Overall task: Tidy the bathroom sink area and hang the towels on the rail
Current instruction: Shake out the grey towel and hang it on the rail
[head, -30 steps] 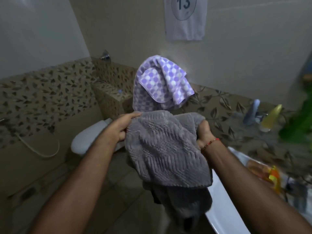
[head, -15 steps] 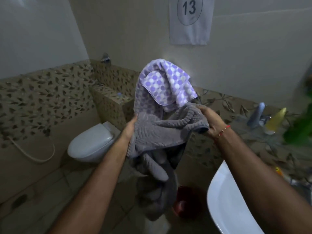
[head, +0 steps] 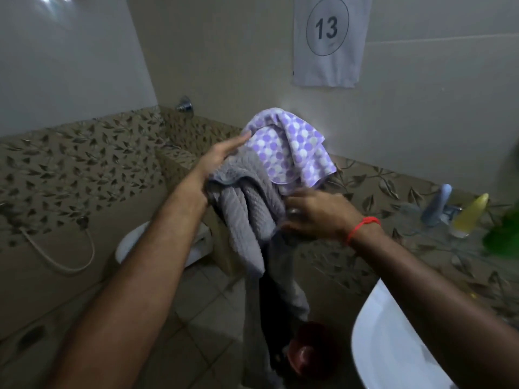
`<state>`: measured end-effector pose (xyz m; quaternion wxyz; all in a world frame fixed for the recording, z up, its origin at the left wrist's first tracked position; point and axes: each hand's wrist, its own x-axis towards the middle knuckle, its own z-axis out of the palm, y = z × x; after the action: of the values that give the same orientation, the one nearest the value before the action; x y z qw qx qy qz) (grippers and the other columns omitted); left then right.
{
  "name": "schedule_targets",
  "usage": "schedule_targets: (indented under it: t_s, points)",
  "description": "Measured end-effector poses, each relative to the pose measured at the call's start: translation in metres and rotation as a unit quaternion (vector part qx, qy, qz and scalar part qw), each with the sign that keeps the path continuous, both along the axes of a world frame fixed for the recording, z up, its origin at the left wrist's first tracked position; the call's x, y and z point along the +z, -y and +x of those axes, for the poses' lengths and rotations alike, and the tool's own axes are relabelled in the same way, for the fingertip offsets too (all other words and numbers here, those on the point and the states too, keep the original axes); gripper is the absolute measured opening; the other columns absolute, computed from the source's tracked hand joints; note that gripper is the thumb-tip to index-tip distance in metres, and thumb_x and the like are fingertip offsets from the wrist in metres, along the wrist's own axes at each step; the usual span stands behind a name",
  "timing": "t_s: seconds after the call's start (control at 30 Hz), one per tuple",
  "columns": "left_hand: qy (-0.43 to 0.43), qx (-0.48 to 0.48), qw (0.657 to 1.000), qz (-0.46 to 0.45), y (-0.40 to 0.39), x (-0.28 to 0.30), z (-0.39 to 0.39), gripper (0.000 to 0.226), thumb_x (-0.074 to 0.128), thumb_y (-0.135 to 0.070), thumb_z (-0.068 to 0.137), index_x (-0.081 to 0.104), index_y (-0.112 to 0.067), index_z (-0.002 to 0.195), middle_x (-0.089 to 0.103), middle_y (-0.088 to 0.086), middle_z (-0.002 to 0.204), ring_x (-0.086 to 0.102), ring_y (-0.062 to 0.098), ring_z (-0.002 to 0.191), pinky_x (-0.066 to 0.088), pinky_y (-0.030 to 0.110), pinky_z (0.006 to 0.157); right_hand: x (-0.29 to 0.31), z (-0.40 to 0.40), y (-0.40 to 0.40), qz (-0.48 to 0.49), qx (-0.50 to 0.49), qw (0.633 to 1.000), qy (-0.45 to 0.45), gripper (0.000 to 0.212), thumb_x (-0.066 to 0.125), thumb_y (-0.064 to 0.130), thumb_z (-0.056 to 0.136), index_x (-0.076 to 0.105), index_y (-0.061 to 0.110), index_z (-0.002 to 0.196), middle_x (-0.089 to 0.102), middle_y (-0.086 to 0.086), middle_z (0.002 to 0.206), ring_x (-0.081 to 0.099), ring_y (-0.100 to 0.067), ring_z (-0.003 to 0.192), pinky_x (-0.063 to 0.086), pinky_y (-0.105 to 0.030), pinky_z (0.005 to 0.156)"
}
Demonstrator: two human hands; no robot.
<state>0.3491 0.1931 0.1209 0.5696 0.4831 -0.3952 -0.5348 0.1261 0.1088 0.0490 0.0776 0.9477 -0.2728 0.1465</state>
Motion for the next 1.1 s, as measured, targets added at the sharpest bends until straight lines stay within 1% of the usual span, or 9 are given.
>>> schedule_targets:
  t_s: [0.07,0.17,0.27,0.53,0.73,0.83,0.93,1.0,1.1]
  points:
    - [0.262,0.018,0.964,-0.048,-0.006,0.017,0.008,0.066,0.075,-0.066,0.074,0.062,-0.04,0.133,0.063,-0.016,0.135,0.065,0.004,0.113,0.053,0.024,0.095,0.015,-0.001,0.019,0.014,-0.061,0.982,0.178,0.038,0.047,0.047,0.096,0.061,0.013,0.085,0.068,-0.015,0.088,0.064,-0.026,0.077,0.048,-0.038,0.064]
    - [0.705,-0.03,0.708,0.009,-0.018,0.002,0.023,0.078,0.083,-0.058,0.067,0.05,-0.045,0.137,0.057,-0.019,0.13,0.058,0.008,0.112,0.041,0.02,0.087,0.06,-0.023,0.063,0.139,-0.117,0.876,0.447,0.045,0.048,0.027,0.097,0.036,0.009,0.057,0.04,-0.017,0.065,0.039,-0.017,0.068,0.03,-0.036,0.057]
    - [0.805,0.041,0.589,0.059,-0.025,-0.022,0.028,0.031,0.072,-0.029,0.078,0.065,-0.025,0.108,0.069,0.009,0.107,0.066,0.029,0.101,0.04,0.023,0.068,0.076,-0.033,0.072,0.13,-0.14,0.888,0.418,0.046,0.049,0.033,0.09,0.035,0.008,0.053,0.037,-0.013,0.063,0.038,-0.015,0.065,0.031,-0.034,0.056]
    - [0.423,0.033,0.905,0.035,-0.033,-0.009,0.036,0.037,0.058,-0.006,0.072,0.071,-0.02,0.104,0.074,-0.003,0.085,0.067,0.006,0.075,0.053,0.02,0.068,0.076,-0.043,0.063,0.366,-0.168,0.847,0.346,0.043,0.055,0.036,0.094,0.062,0.004,0.067,0.059,-0.001,0.061,0.054,-0.012,0.052,0.048,-0.028,0.049]
    - [0.613,0.193,0.763,0.067,-0.031,0.012,0.087,0.018,0.061,-0.006,0.086,0.065,-0.014,0.071,0.065,0.003,0.067,0.061,0.02,0.063,0.041,0.026,0.054,0.135,-0.086,0.09,0.167,-0.216,0.807,0.523,0.042,0.045,0.031,0.089,0.04,0.005,0.056,0.029,-0.001,0.066,0.031,-0.016,0.057,0.028,-0.036,0.057]
    - [0.574,0.239,0.781,0.058,-0.033,0.006,0.086,0.028,0.057,-0.008,0.09,0.059,-0.016,0.064,0.064,0.005,0.068,0.06,0.024,0.069,0.04,0.026,0.053,0.131,-0.085,0.084,0.145,-0.229,0.847,0.458,0.039,0.043,0.027,0.095,0.05,-0.001,0.068,0.037,-0.008,0.076,0.042,-0.02,0.069,0.027,-0.035,0.058]
    - [0.536,0.026,0.839,0.091,-0.036,0.007,0.081,0.019,0.058,-0.018,0.091,0.075,-0.022,0.1,0.077,-0.001,0.092,0.072,0.021,0.086,0.054,0.025,0.066,0.13,-0.091,0.079,0.251,-0.209,0.884,0.336,0.04,0.05,0.036,0.093,0.061,0.003,0.072,0.064,-0.013,0.073,0.06,-0.021,0.063,0.044,-0.025,0.059]
    - [0.339,-0.02,0.94,-0.021,-0.023,0.022,0.077,0.035,0.056,-0.012,0.091,0.071,-0.023,0.12,0.079,-0.004,0.101,0.075,0.013,0.086,0.058,0.022,0.069,0.146,-0.091,0.083,0.391,-0.1,0.82,0.405,0.029,0.055,0.03,0.094,0.065,0.01,0.076,0.068,-0.004,0.07,0.063,-0.008,0.05,0.049,-0.018,0.048]
    - [-0.04,0.057,0.989,-0.133,-0.006,0.034,0.075,0.057,0.05,-0.042,0.1,0.045,-0.013,0.149,0.065,0.004,0.126,0.064,0.023,0.117,0.058,0.043,0.091,0.155,-0.081,0.09,0.593,0.117,0.578,0.548,0.036,0.047,0.04,0.098,0.071,0.014,0.103,0.076,-0.003,0.086,0.071,-0.011,0.07,0.06,-0.024,0.064]
